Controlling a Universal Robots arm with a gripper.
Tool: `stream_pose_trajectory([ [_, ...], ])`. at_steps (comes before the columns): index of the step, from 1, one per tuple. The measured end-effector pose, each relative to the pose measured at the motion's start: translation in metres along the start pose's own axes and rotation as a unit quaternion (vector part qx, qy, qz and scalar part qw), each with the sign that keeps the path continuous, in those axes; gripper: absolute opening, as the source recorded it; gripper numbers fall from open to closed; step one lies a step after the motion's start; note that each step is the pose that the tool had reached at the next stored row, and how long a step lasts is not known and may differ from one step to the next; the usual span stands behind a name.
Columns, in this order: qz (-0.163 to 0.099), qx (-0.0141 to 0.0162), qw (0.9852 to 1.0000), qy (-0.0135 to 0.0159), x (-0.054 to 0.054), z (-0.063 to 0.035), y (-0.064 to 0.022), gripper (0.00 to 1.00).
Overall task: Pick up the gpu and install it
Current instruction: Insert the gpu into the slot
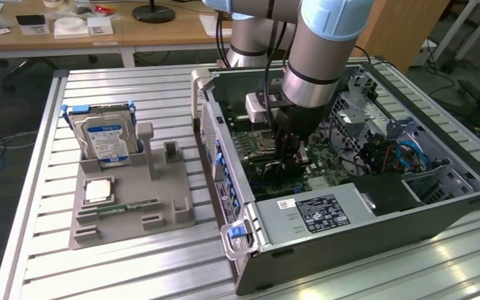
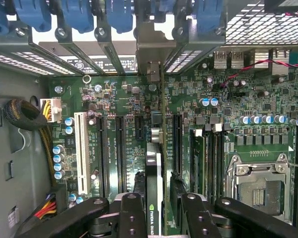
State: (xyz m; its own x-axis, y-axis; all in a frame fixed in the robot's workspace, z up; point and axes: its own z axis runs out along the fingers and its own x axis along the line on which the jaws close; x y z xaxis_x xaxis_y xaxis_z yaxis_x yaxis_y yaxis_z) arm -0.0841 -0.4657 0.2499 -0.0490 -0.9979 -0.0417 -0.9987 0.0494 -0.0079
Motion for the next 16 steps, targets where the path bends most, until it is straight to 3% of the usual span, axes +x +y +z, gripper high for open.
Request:
stream_pose_trajectory([
  [4, 0.000, 0.0000, 1.0000, 0.0000, 0.0000, 0.0000, 0.0000, 0.34],
  [6, 0.000, -0.0001, 1.0000, 0.0001, 0.0000, -0.0001, 0.0000, 0.27],
  [16, 0.000, 0.0000, 1.0000, 0.0000, 0.0000, 0.0000, 0.0000, 0.26],
])
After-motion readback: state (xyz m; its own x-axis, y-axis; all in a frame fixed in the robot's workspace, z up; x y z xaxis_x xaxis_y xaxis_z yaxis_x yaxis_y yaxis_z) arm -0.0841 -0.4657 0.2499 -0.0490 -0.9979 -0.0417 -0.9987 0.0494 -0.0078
